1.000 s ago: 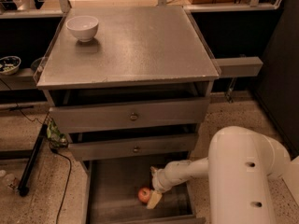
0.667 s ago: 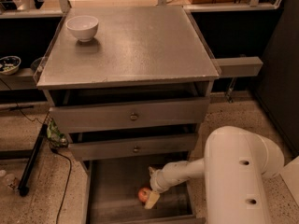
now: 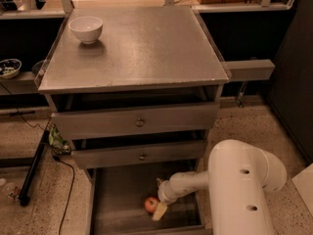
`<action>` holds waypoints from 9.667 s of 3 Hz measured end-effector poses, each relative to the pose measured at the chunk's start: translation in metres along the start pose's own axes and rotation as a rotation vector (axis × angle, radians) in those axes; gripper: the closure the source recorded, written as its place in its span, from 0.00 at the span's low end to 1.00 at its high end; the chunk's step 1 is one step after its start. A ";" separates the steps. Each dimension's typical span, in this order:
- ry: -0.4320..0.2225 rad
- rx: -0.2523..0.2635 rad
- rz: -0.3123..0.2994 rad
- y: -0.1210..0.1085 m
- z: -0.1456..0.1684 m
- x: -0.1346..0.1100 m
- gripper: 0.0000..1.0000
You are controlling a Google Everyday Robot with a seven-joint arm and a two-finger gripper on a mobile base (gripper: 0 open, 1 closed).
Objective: Pick apple from bottom drawer and place on counter
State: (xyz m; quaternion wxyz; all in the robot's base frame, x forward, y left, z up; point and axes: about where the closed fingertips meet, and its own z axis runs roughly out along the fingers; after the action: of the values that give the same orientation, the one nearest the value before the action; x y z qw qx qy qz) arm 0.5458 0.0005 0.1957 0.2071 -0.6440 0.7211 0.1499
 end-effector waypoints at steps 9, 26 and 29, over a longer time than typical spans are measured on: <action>-0.083 -0.112 0.045 0.018 0.068 0.003 0.42; 0.078 0.409 -0.071 -0.016 -0.316 -0.065 1.00; 0.154 0.494 -0.024 -0.061 -0.380 -0.036 1.00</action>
Offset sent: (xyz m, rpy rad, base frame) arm -0.0057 0.0037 -0.0157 0.0365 0.0203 -0.0106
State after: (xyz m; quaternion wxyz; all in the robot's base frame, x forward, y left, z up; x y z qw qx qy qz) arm 0.5692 -0.1598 0.5468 0.3045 -0.5920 0.7416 -0.0828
